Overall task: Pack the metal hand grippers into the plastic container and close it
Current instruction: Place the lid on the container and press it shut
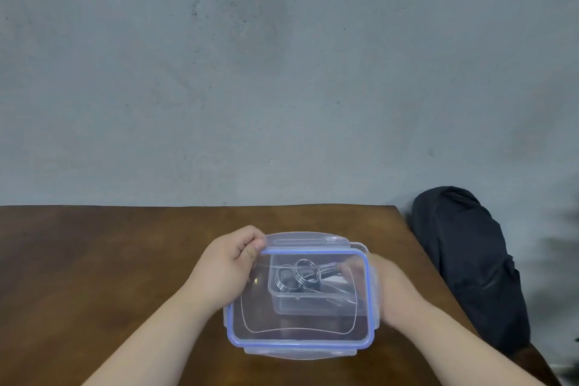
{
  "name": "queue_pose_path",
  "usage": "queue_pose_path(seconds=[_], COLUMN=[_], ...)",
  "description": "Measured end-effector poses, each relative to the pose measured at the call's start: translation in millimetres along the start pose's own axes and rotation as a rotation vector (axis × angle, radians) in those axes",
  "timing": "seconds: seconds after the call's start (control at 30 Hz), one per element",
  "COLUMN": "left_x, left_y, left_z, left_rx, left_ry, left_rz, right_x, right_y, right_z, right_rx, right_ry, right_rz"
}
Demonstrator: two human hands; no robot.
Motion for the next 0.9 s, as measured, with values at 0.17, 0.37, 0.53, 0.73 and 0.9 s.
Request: queue_pose_path(seconds=[0.17,0.37,0.53,0.73,0.9], left_x=[39.5,74.8,72.5,45.1,42.5], left_y=[13.6,29.0,62.2,100.0,107.8], left_z=[-15.6,-42.8,-54.2,-61.9,-61.0], left_rx=[-0.05,-0.194,-0.517,-0.416,-0.324], left_ry=[0.025,0.072,0.003,-0.096,-0.157], left_rz=[0.087,0.229,0.398,0.524,0.57], right_x=[-0.7,15.4,37.4,55.7,61.6], right_y=[26.6,34.7,-5.1,-16.5,-19.3], right_z=[64.1,62.3,72.4,66.5,66.5], right_rx=[0.318,-0.059,-0.019,-0.215,-0.307], right_ry=[-0.3,-0.336,-0.416,-0.427,-0.448], right_rz=[0.103,0.102,-0.074,-0.11,-0.132])
Point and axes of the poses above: each hand's wrist, its own x-axis towards the middle knuckle, its own z-axis out of the back of the hand, y = z × x, the point moved 10 cm from there along x, towards the middle knuckle, and after that the axes turned 7 degrees about -x, right-handed, at the moved point
